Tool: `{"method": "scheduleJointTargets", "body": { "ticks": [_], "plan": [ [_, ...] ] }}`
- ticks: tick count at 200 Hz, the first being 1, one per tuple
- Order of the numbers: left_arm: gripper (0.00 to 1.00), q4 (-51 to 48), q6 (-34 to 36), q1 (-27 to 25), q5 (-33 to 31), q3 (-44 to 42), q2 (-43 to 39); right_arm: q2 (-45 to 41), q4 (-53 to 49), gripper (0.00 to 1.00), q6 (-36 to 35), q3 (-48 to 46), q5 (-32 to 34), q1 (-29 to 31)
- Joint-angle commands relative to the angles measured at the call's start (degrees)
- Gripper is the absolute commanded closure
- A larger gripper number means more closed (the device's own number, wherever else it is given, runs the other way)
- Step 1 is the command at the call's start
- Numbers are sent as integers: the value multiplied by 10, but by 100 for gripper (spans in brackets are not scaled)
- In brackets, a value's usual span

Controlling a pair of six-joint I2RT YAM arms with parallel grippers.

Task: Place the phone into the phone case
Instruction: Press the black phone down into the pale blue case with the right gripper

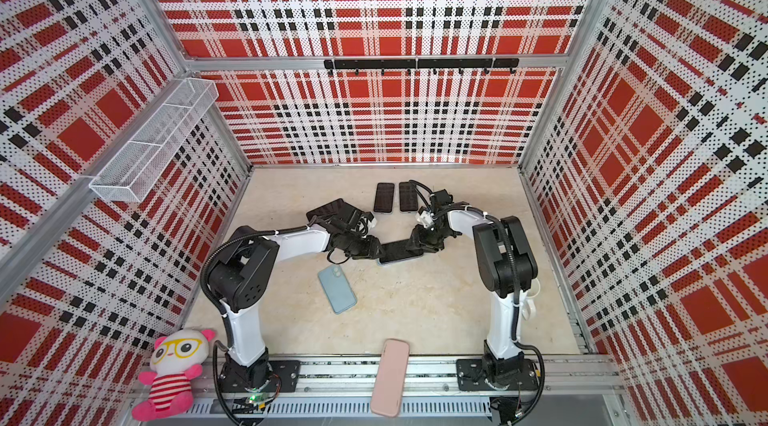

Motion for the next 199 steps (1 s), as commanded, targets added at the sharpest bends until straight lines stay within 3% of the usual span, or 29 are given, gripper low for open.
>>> {"method": "scheduleJointTargets", "body": {
  "ticks": [1, 58, 104, 126, 151, 199],
  "plan": [
    [49, -6, 10, -1, -14, -4, 26, 28, 2, 56, -43, -1, -40, 42],
    [49, -1, 7, 13, 4, -4, 40, 10, 46, 56, -66, -34, -53, 55],
    [52, -4, 8, 12, -3, -4, 38, -5, 85, 56, 27, -54, -22, 52],
    [57, -10, 10, 10, -18, -2, 29, -23, 98, 51, 67, -62, -7, 52],
    [62, -20, 10, 9, -38, 1, 27, -42, 83, 42, 74, -57, 3, 51],
    [64, -30, 27, 8, -57, 6, 38, -64, -16, 38, 36, -24, 82, 52]
  ]
}}
